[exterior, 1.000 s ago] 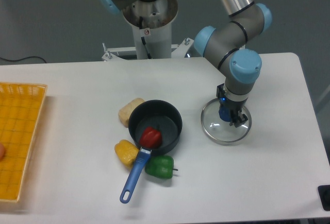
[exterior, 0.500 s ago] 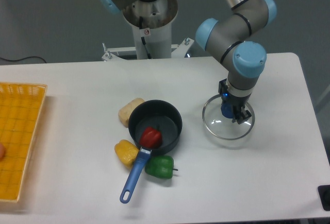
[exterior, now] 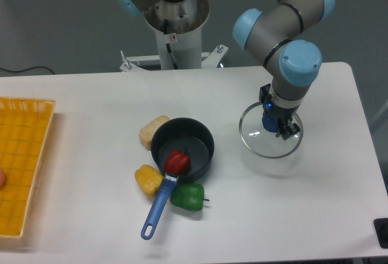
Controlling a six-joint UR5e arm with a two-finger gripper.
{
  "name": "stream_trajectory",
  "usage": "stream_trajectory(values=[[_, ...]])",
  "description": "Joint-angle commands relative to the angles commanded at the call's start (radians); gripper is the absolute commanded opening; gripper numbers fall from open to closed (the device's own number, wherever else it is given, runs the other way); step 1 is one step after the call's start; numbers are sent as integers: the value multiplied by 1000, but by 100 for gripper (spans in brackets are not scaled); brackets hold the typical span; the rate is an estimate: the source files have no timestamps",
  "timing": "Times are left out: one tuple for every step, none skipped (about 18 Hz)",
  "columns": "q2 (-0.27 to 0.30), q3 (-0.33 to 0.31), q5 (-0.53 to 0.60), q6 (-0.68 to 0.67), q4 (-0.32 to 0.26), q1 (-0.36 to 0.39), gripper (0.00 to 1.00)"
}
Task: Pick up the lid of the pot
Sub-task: 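Lift the glass lid by its knob up off the table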
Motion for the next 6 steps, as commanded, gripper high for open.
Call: stream_trajectory(values=[[0,11,0,0,-12,-2,52],[-2,17,-2,0,-20,-2,52],[0,18,-2,-2,-23,0,52],[0,25,-3,-11,-26,0,52],[0,31,-3,-20,-32,-2,52],[-2,35,-3,-21,-38,-2,52]])
